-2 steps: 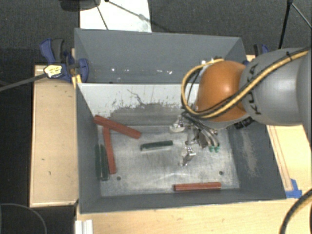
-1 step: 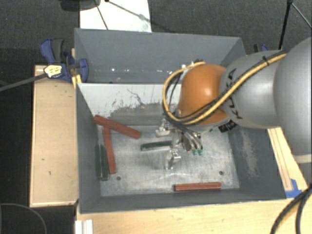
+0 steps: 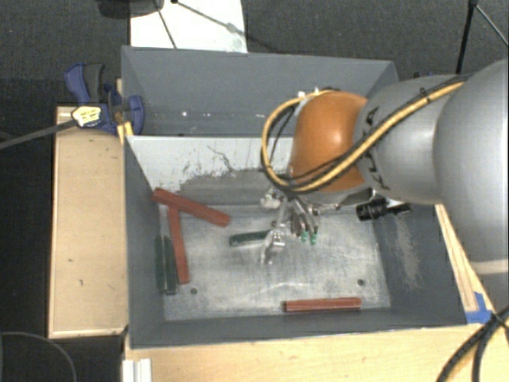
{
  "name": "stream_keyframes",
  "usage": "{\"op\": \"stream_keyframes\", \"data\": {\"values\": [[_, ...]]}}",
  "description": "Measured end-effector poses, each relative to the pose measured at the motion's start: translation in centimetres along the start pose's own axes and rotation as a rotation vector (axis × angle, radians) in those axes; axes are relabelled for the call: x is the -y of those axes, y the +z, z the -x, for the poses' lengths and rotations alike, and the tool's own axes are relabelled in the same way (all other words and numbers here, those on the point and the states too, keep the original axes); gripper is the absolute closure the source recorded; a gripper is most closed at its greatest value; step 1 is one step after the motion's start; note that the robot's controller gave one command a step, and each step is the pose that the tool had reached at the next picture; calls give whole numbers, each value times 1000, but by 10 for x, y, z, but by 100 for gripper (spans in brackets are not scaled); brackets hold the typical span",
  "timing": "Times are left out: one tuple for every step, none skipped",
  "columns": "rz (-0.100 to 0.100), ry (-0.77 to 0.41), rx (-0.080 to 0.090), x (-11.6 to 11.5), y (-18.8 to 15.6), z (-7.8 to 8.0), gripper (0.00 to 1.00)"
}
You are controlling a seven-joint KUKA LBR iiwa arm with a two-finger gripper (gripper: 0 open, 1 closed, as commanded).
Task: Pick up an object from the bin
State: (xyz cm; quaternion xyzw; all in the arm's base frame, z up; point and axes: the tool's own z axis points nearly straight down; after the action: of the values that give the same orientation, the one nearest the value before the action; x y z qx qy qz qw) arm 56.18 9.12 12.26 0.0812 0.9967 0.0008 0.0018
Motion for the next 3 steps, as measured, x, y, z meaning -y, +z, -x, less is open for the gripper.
{"op": "stream_keyframes", "data": {"values": [[-1, -174, -1, -4, 51, -9, 0], [2, 9, 7, -14, 47, -4, 100], [2, 9, 7, -14, 47, -4, 100]]}}
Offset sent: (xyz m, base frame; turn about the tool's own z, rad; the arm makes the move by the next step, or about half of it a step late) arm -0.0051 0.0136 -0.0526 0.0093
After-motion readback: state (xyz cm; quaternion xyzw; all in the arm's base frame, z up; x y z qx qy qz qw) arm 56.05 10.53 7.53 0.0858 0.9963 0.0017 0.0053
